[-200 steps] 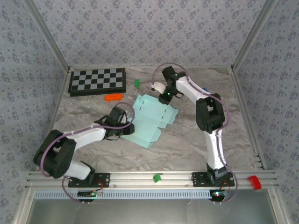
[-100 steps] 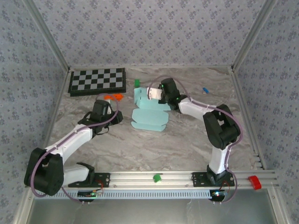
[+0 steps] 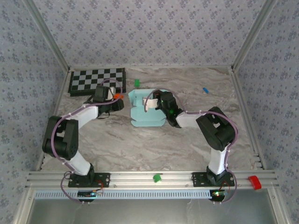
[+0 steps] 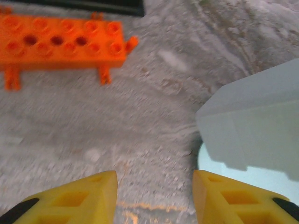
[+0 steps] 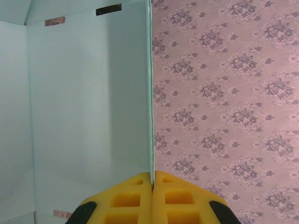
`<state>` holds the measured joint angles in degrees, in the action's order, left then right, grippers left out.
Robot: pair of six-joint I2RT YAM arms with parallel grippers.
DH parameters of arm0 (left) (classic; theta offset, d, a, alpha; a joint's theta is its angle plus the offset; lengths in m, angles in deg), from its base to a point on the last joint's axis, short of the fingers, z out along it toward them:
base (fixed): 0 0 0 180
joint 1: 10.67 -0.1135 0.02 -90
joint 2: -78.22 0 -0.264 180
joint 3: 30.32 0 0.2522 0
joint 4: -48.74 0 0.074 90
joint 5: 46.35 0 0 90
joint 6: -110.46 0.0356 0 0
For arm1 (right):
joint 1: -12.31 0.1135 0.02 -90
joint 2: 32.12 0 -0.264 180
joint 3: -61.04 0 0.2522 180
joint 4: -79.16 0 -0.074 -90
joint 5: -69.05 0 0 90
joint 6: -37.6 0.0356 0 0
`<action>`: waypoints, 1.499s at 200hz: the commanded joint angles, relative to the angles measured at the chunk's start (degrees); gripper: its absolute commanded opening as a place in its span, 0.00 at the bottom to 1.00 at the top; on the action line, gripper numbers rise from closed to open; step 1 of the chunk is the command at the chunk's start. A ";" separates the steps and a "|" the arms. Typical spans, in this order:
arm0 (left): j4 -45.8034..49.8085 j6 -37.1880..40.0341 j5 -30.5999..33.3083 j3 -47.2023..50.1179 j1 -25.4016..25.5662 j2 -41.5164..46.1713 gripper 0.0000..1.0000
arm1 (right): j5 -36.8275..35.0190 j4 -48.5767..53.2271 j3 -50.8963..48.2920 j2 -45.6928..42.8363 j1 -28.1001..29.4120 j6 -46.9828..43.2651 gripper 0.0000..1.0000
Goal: Fold the paper box
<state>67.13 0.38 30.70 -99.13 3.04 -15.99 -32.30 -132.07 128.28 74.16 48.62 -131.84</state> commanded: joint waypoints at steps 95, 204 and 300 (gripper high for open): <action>-9.93 20.46 -13.64 -5.03 -0.27 -7.63 0.52 | 1.41 3.78 0.31 -0.53 -0.20 1.57 0.00; -4.99 25.26 -22.95 -11.18 1.30 -12.49 0.52 | 3.53 13.60 3.91 -0.20 -1.24 5.16 0.00; -2.78 24.01 -26.32 -14.18 2.78 -16.06 0.50 | 3.31 14.13 4.45 0.47 -1.08 6.29 0.00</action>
<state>63.89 24.29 6.59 -111.15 4.99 -30.26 -30.53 -119.83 131.75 74.16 47.18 -126.73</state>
